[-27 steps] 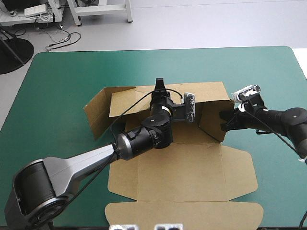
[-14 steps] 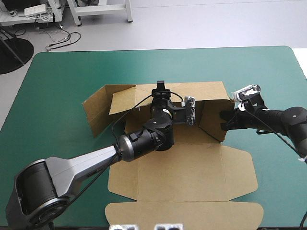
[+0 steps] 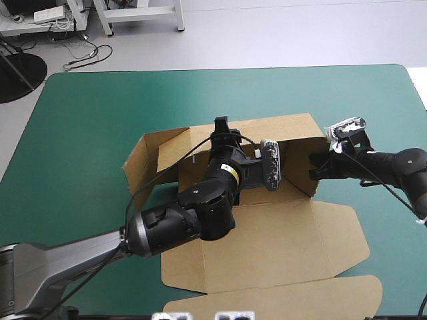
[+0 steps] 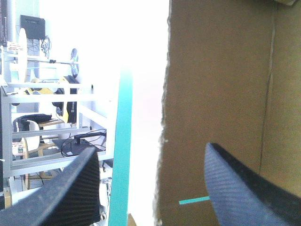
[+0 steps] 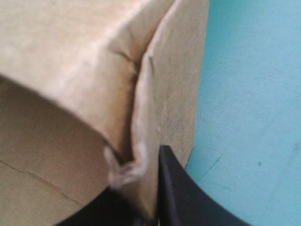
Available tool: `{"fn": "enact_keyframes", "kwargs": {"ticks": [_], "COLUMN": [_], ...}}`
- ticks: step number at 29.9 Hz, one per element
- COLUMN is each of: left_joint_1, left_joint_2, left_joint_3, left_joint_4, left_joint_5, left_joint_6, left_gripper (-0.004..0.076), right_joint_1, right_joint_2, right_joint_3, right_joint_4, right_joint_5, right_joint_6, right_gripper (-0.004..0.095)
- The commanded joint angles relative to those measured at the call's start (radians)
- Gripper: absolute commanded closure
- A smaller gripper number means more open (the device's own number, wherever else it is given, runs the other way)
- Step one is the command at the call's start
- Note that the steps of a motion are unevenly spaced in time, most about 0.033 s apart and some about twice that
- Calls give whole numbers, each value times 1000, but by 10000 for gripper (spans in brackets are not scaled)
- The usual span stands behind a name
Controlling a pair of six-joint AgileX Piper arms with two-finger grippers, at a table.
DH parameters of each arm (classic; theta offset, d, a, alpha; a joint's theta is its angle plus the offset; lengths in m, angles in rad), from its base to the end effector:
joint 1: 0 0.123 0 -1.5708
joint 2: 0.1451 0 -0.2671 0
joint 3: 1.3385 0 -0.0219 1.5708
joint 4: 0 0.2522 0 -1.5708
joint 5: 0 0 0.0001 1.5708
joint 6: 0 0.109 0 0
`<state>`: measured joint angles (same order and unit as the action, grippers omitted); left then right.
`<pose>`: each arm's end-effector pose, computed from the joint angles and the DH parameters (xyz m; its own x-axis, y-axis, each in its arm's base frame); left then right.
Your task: Fold the box
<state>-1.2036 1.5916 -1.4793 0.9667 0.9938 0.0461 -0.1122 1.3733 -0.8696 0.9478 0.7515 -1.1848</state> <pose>0.1976 -0.3042 0.3486 0.1401 0.9579 -0.2505 0.5317 0.1406 0.8352 0.2857 0.0287 0.2358 -0.6361 -0.2475 -0.7308 -0.5245 0.8334 0.1743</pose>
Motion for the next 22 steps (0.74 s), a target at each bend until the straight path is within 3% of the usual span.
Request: {"fn": "enact_keyframes", "kwargs": {"ticks": [1,4,6,8,13,18,22], "left_joint_1": [-26,-13,10,44,207,441,646], "left_joint_2": [-81,-108,-119,-127,-135,-135,-147], "left_joint_3": [-32,-32,-32,-35,-62,-137,-193], "left_joint_4": [54,112,182,249,249,18,-215], "left_joint_5": [17,21,21,5,-52,-94,-104], "left_joint_6": [-17,-46,-67,-116,-183,-191,-176], "left_gripper": [271,339,503,733,723,723,723], "right_joint_1": [1,1,1,1,1,1,1], "right_joint_2": [-16,-16,-16,-16,-22,-66,-95], "right_joint_3": [-15,-15,-15,-15,-15,-27,-89], "right_joint_4": [-15,-17,-23,-47,-74,-79,-127], "right_joint_5": [39,39,41,41,65,74,143], "right_joint_6": [18,33,48,69,120,169,283], "right_gripper": [913,913,913,910,907,908,906]}}
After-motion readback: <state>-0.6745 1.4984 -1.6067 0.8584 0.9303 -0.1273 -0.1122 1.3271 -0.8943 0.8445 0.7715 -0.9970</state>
